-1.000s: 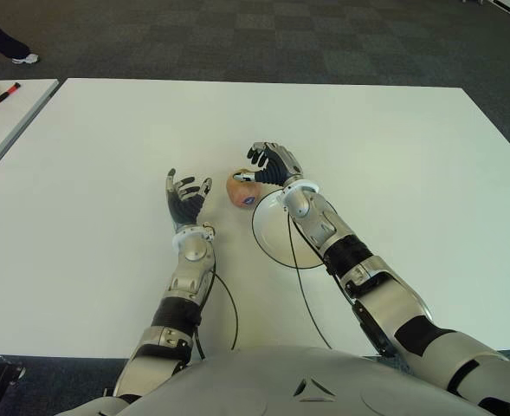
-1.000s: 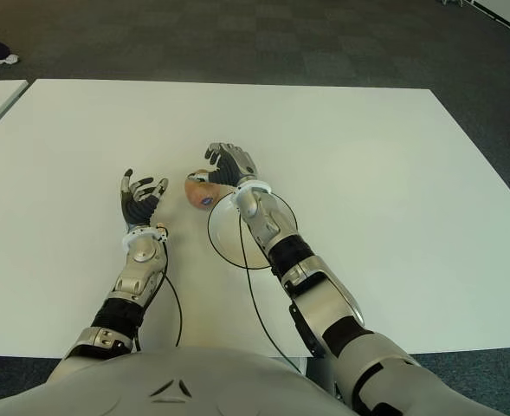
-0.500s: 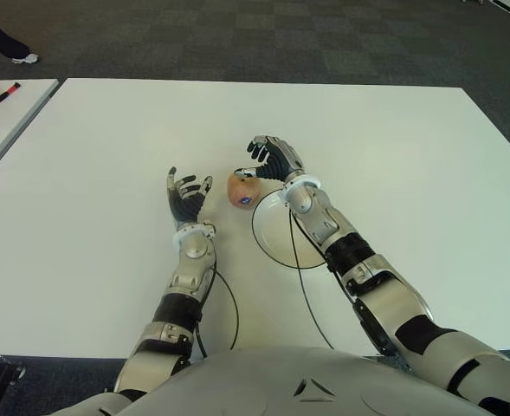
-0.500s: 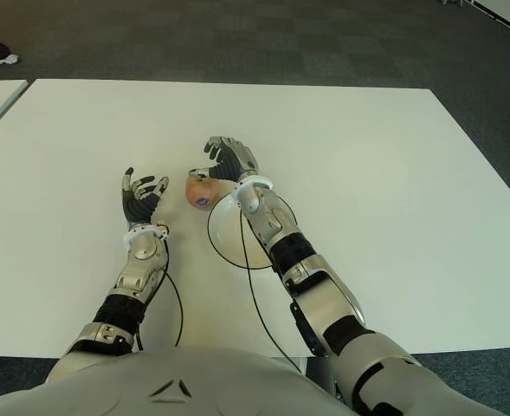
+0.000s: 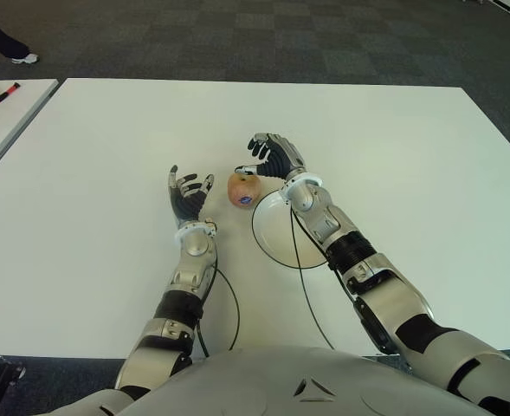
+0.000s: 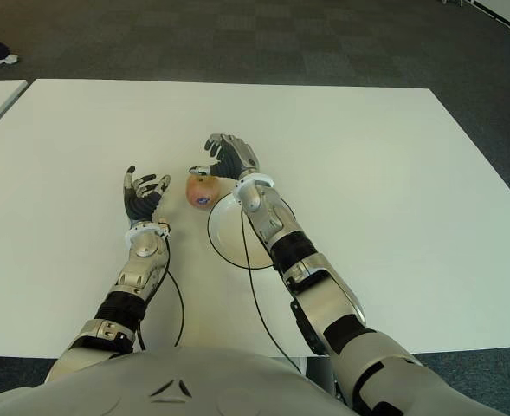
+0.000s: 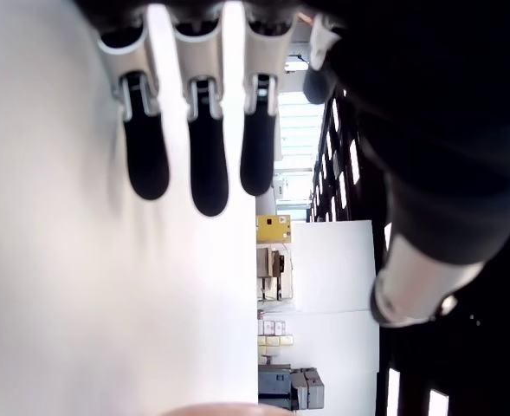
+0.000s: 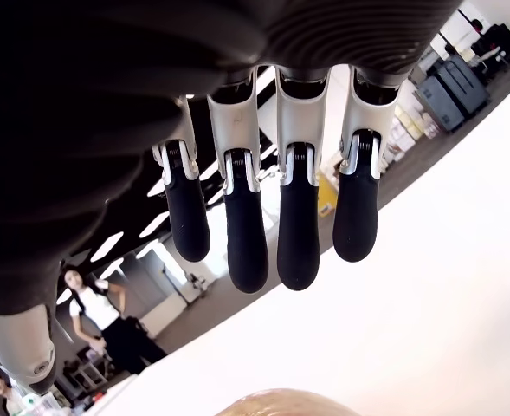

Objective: Put the apples into the plate.

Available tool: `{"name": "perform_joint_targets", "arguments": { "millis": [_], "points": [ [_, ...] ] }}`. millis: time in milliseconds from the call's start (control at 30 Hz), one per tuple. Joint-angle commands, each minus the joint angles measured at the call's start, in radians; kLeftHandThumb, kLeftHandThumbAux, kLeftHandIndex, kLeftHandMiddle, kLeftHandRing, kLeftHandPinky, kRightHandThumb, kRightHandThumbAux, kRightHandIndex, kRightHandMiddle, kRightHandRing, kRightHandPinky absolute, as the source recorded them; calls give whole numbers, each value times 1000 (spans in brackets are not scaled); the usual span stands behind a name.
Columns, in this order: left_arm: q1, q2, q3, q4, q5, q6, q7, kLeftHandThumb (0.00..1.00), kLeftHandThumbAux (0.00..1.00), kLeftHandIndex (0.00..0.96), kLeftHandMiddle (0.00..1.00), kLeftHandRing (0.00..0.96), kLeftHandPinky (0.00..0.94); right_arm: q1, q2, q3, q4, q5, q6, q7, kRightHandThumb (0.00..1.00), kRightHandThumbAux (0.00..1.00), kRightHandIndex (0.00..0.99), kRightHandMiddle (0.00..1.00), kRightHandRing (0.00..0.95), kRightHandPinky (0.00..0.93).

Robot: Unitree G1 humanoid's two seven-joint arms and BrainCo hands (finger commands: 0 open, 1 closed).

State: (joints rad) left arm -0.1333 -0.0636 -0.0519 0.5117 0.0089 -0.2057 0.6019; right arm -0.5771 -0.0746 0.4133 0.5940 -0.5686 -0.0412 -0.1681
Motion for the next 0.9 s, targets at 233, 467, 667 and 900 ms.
{"name": "perform_joint_targets", "arguments": {
  "millis": [233, 467, 667, 900],
  "points": [
    [6, -117, -2, 6, -6, 0, -3, 120, 771, 72, 318, 412, 440, -9, -8, 11, 14, -7, 26, 59, 835, 591, 280, 440, 421, 433],
    [6, -115, -6, 5, -1, 3, -3, 119, 761, 71, 310, 408, 438, -9, -10, 27, 4, -6, 86, 165, 623, 539, 119, 282, 353, 422],
    [5, -115, -6, 3, 0, 8, 0, 136, 742, 81, 316, 403, 431, -5, -19, 48, -7, -31, 105, 185, 539, 508, 31, 171, 256, 326],
    [5, -114, -6, -6, 6, 12, 8, 157, 738, 93, 316, 390, 419, -12, -29, 88, 43, -63, 103, 184, 465, 469, 2, 54, 131, 224]
  ]
}}
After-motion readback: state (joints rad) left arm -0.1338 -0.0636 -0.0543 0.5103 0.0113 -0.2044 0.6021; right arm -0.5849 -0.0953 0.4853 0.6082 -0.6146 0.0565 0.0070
